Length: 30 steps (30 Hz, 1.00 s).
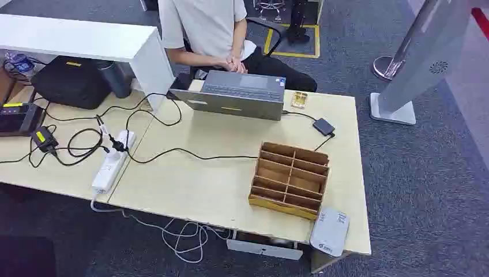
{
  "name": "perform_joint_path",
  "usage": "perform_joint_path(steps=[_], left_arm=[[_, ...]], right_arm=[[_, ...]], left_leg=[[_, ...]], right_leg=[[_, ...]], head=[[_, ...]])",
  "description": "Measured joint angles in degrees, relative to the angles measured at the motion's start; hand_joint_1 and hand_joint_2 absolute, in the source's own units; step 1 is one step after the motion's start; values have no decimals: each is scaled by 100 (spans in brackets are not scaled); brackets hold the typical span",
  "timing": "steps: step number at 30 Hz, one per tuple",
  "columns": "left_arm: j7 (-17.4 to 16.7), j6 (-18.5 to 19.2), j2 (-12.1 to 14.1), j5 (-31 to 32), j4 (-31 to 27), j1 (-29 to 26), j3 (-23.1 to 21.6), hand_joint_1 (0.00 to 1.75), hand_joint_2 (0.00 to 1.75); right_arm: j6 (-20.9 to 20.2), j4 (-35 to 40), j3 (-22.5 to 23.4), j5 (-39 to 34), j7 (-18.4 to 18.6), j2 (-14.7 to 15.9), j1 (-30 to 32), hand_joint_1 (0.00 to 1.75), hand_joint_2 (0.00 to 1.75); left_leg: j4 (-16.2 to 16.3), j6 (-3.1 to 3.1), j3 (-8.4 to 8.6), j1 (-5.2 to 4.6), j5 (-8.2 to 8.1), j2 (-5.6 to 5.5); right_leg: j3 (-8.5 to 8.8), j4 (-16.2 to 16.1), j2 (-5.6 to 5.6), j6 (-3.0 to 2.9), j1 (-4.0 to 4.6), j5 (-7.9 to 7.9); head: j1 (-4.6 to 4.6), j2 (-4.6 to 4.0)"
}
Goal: Pass the card to the sensor for recognition and then transmit it.
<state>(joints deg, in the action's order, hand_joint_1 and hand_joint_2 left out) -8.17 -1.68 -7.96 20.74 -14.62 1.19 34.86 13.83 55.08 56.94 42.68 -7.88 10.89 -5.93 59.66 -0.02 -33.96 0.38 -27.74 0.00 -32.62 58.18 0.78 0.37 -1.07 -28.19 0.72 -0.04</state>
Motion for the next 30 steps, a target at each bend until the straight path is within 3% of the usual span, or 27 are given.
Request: perform_joint_path(steps=[5, 9, 13, 16, 19, 21, 27, 30], left_arm=[[123, 92, 52, 201, 0, 15, 0, 0, 175], [144, 109, 96, 304, 0, 13, 0, 0, 175], [190, 140, 94, 138, 0, 40, 125, 0, 175], [334, 153, 74, 125, 0, 39, 245, 0, 175], [583, 149, 63, 131, 0, 61, 326, 0, 175], [662, 144, 59, 142, 0, 82, 371, 0, 175], [717, 127, 55, 164, 0, 63, 446, 0, 175], [1185, -92, 59, 365, 0, 60, 448, 0, 175]], right_arm=[[-6, -620, -652, -568, -543, 1010, -989, 0, 175], [-344, -943, -1289, -454, -671, 1444, -1757, 0, 175], [-957, -146, -2393, -474, -31, 1370, -1914, 0, 175], [-966, 684, -3270, -389, 512, 1197, -1956, 0, 175], [-931, 1260, -4380, -70, 751, 1090, -2156, 0, 175], [-905, 1513, -4889, 55, 847, 1027, -2232, 0, 175], [-837, 1895, -5515, 51, 889, 963, -2306, 0, 175], [-820, 2002, -5769, 322, 850, 941, -2346, 0, 175]], left_leg=[[1, 20, 7, -21, 13, 8], [2, 33, 2, -23, 24, 2], [0, 33, 2, -23, 25, -1], [-3, 29, -17, -23, 32, -15], [-3, 28, -6, -21, 31, 7], [-2, 22, -12, -20, 36, -18], [-2, 19, -31, -21, 38, -41], [-2, 20, -37, -22, 37, -40]], right_leg=[[-4, 2, 16, 20, -20, 13], [-2, 8, 6, 24, -22, 19], [-7, 10, 4, 23, -21, 19], [-19, 19, -9, 23, -21, 18], [-30, 20, 17, 20, -19, 20], [-29, 20, -11, 21, -19, 18], [-28, 15, -33, 22, -20, 17], [-29, 13, -32, 23, -20, 18]], head=[[2, -2], [-2, 0], [2, -2], [0, 0], [4, -2], [2, -2], [0, 0], [-2, -2]])
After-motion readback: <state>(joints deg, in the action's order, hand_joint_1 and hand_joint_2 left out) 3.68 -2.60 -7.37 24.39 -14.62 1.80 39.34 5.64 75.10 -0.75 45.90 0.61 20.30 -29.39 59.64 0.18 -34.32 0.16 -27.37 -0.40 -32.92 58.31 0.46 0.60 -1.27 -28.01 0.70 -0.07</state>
